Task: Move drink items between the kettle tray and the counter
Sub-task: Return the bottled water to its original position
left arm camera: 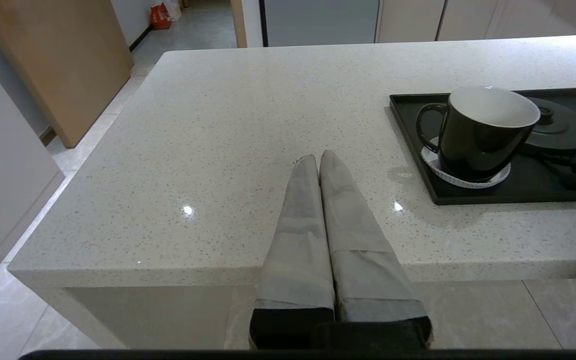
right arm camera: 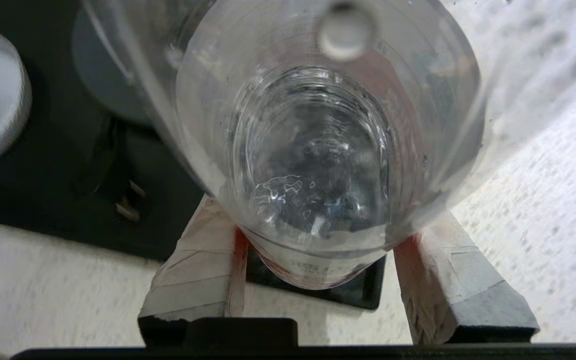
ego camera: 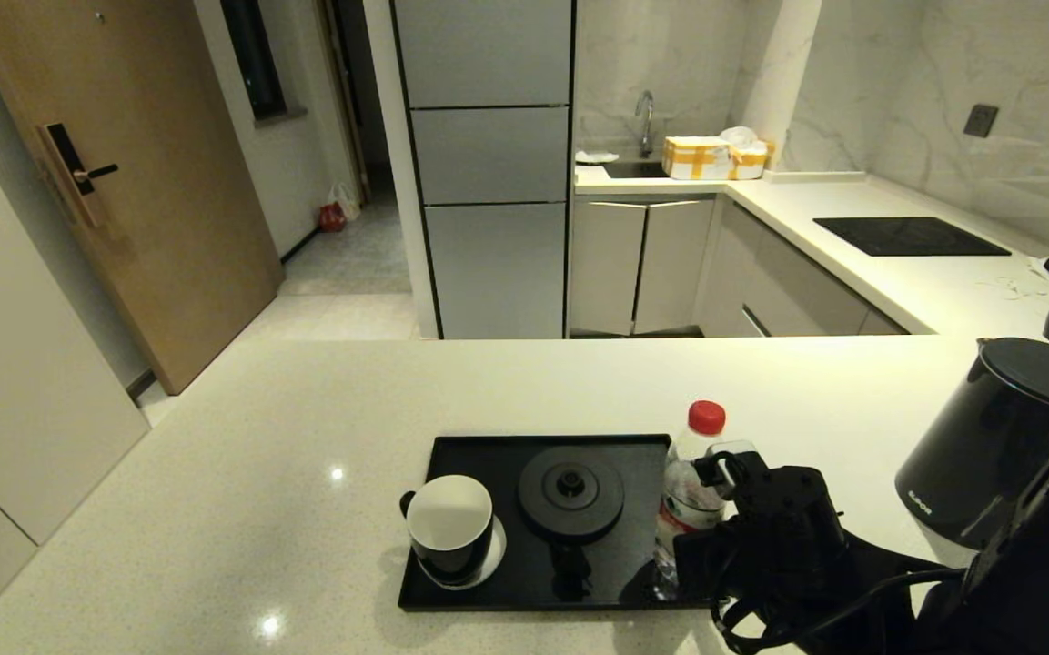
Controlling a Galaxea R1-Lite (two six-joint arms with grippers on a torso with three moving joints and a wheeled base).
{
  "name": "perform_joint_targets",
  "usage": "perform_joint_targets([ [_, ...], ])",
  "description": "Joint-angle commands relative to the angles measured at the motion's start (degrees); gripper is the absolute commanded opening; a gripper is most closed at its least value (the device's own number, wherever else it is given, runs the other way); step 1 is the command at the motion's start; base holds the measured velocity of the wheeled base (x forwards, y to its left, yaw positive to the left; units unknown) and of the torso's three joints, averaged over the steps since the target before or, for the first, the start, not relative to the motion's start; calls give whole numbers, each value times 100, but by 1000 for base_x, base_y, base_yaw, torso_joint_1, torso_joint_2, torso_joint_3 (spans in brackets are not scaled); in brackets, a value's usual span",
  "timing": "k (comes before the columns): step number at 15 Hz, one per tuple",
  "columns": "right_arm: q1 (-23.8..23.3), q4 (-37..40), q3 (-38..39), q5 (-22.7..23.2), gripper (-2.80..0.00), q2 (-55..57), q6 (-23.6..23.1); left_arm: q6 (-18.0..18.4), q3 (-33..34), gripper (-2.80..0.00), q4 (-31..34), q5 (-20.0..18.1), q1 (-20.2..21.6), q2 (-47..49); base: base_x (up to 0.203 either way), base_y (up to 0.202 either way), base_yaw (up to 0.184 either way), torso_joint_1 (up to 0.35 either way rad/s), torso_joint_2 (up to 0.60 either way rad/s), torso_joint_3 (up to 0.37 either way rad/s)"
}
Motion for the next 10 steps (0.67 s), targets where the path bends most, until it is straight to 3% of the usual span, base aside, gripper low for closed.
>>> perform_joint_targets([
  [1,13,-32,15,-13,-280,108,9,1,1,-280,0,3,4,0,0,0,0,0,0,0],
  [10,4,-41,-12,-39,-280,174,9,1,1,-280,2,-2,4,-2,0,0,0,0,0,0],
])
